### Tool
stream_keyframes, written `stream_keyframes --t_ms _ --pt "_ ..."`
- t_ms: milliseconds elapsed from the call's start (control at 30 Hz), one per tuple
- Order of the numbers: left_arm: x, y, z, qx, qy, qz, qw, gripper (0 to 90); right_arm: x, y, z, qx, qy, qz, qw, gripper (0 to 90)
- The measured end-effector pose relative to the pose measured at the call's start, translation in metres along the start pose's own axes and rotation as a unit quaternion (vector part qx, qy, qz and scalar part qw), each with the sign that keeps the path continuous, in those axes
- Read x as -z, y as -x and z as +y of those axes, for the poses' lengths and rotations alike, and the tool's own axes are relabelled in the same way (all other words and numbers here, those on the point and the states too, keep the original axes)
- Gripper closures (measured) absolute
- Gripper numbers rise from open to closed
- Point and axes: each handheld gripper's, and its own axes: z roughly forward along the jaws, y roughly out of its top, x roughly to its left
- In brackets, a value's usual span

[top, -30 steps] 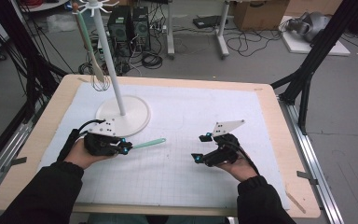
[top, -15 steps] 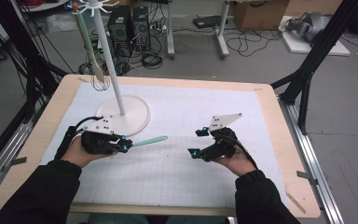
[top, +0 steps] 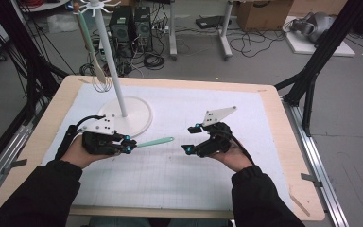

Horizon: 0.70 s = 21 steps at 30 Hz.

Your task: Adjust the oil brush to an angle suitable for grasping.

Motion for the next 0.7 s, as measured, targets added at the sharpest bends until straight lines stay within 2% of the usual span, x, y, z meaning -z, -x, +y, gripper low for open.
stream_keyframes --t_ms 233,367,700 --pt "-0.003 0.001 0.007 -0.002 0.01 -0.007 0.9999 82.5 -0.01 0.003 0.013 0.007 -0.001 0.021 0.9997 29.0" --pt "-0.005 0.001 0.011 -0.007 0.014 -0.013 0.9998 82.5 -0.017 0.003 0.021 0.024 -0.001 0.042 0.9989 34.1" --pt "-0.007 0.003 0.017 -0.012 0.025 -0.025 0.9993 82.5 -0.027 0.002 0.026 0.039 -0.003 0.088 0.9954 47.2"
